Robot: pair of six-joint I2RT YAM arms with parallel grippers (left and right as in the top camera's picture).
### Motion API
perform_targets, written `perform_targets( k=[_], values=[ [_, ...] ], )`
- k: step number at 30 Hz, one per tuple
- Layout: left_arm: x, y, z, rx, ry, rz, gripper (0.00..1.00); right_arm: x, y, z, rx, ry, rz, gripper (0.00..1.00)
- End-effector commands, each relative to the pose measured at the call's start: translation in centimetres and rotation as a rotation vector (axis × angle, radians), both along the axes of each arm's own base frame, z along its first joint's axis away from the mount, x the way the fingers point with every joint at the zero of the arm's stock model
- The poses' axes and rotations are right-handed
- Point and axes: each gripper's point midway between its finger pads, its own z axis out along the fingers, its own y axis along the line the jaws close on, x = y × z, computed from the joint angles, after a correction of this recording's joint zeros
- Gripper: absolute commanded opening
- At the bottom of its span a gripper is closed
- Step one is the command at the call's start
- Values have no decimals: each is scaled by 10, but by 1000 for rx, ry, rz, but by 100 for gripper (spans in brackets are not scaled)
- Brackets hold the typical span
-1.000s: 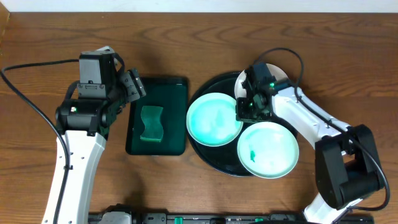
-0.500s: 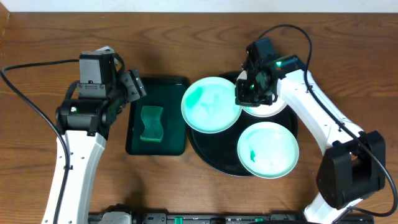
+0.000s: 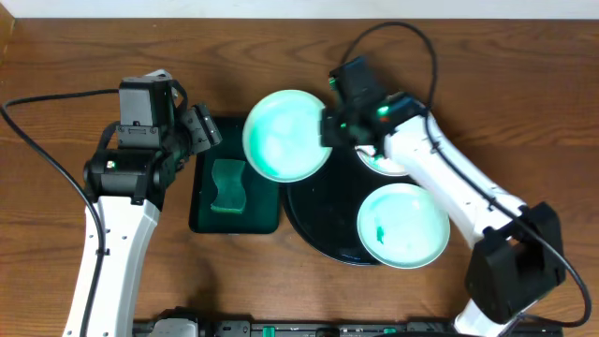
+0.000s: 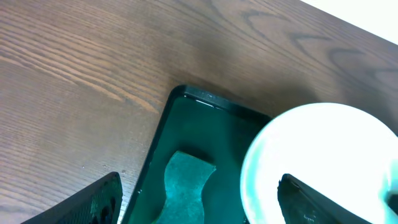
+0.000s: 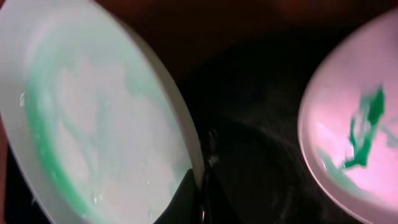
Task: Clean dirty plates on tray and stack at the side
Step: 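Lift the mint plate off the tray with the right gripper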
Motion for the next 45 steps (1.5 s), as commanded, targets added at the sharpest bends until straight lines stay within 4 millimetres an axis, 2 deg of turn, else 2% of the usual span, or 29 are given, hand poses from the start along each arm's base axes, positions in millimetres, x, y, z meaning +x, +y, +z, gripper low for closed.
perform_targets(
  k=[1, 7, 20, 27, 33, 39, 45],
  values=[
    [2, 3, 7, 7, -15, 9, 80, 10, 10, 14, -88, -138, -49, 1],
    [2, 3, 7, 7, -15, 9, 80, 13, 30, 32, -177, -319, -46, 1],
    [2, 3, 7, 6, -15, 9, 80, 33, 74, 91, -310, -698, 192, 1],
    [2, 3, 7, 7, -15, 9, 80, 37, 78, 120, -501, -864, 264, 1],
    [2, 3, 7, 7, -15, 9, 80, 31, 95, 144, -541, -973, 287, 1],
    [2, 3, 7, 7, -16, 9, 80, 34, 91, 165, -588, -1045, 231, 1],
    [2, 3, 7, 7, -15, 9, 81, 32, 97, 173, -570, -1078, 228, 1]
  ],
)
